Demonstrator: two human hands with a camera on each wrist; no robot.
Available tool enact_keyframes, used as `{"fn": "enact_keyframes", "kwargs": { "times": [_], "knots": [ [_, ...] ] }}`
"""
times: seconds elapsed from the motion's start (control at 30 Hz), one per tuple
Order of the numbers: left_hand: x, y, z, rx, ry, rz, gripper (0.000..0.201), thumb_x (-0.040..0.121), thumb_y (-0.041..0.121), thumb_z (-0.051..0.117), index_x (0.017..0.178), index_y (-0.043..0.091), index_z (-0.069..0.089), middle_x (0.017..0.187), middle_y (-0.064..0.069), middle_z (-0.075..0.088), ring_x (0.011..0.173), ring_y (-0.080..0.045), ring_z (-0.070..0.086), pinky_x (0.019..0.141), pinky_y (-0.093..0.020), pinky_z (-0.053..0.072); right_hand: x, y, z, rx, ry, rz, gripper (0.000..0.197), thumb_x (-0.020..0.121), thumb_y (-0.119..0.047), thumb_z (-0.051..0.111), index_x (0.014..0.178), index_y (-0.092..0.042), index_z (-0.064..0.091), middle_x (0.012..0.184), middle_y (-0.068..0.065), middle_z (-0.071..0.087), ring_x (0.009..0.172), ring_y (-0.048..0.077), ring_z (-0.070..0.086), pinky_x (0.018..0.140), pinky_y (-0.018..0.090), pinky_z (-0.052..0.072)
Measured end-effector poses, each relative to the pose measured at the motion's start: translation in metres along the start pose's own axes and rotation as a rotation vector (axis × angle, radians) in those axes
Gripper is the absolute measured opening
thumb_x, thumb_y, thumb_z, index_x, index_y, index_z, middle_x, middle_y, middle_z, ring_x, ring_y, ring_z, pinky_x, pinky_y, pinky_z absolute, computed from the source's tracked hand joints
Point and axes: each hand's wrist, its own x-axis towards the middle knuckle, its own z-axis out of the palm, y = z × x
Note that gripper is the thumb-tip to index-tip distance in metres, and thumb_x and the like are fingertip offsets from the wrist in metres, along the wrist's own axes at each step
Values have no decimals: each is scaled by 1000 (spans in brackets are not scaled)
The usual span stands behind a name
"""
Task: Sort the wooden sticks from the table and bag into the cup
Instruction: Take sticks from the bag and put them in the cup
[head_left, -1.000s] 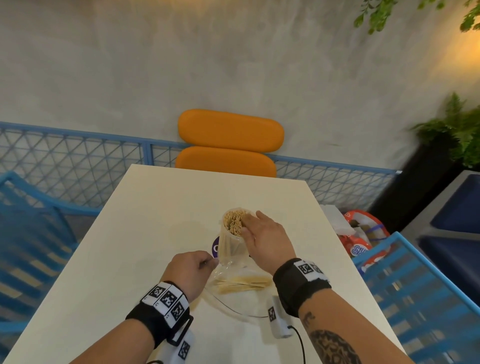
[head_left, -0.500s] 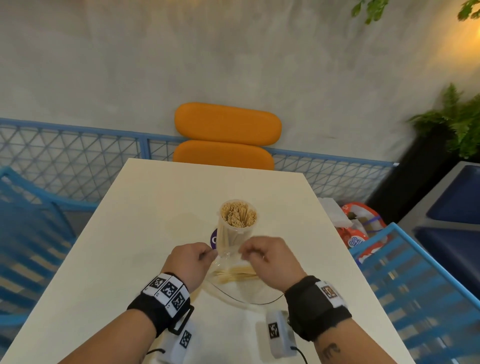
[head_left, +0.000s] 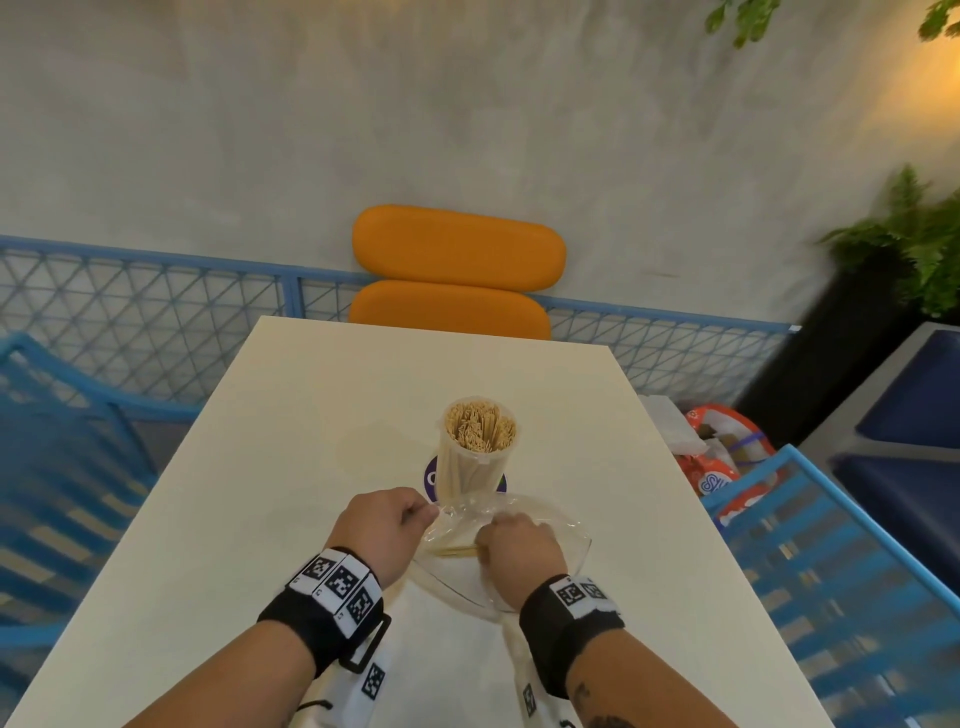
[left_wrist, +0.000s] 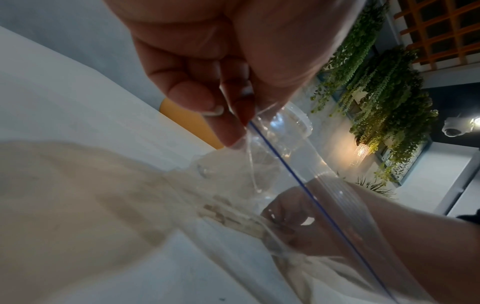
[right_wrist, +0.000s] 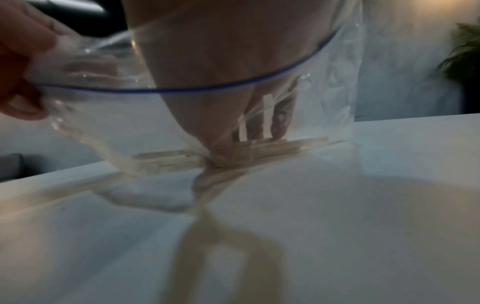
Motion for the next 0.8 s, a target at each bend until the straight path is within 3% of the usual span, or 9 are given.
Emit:
{"fn": "enact_keyframes", "kwargs": {
  "times": [0.17,0.27,0.33,0.43,0.57,0.67,0.8],
  "knots": [
    [1,-2,0,-7,0,-9,29,97,45,56,72,30,62,68,8,65,70,-8,61,67,-25,48,-7,5,-7,26,-6,-41,27,97,-14,45,110,-20,68,107,6,60,101,30,59,94,40,45],
    [2,-1,0,-9,2,-9,29,96,45,56,73,29,63,68,7,66,70,-9,61,69,-27,51,-12,11,-12,73,-2,-41,26,95,-12,47,110,-19,68,100,6,57,96,29,60,83,33,47],
    [2,0,-1,-17,-2,-15,29,96,45,56,74,28,64,68,7,66,70,-10,62,71,-28,53,-17,13,-16,146,32,-53,25,93,-11,49,106,-21,69,94,1,52,91,25,57,75,28,40],
    [2,1,-3,-24,-3,-17,29,96,44,56,75,28,65,68,6,67,71,-12,63,73,-30,54,-26,15,-28,367,134,-80,20,96,-20,53,97,-24,72,88,-8,58,87,16,56,71,25,35],
    [4,1,-4,-22,-6,-13,31,97,44,55,74,25,65,66,5,68,70,-13,64,73,-32,55,-41,16,-58,743,251,-41,14,94,-30,63,88,-22,73,86,-4,71,83,12,63,80,28,50],
    [5,2,-3,-19,-5,-13,33,97,44,55,73,23,65,67,4,68,70,-15,64,74,-33,55,-43,18,-91,1022,353,-23,6,91,-26,70,90,-28,76,79,-4,74,75,7,67,75,21,52],
    [6,2,-3,6,-19,-19,32,97,44,53,77,23,66,71,4,68,72,-14,64,74,-31,55,-29,23,-136,1334,550,-22,11,91,-12,70,92,-22,74,82,2,76,80,17,72,81,33,59]
  ]
}}
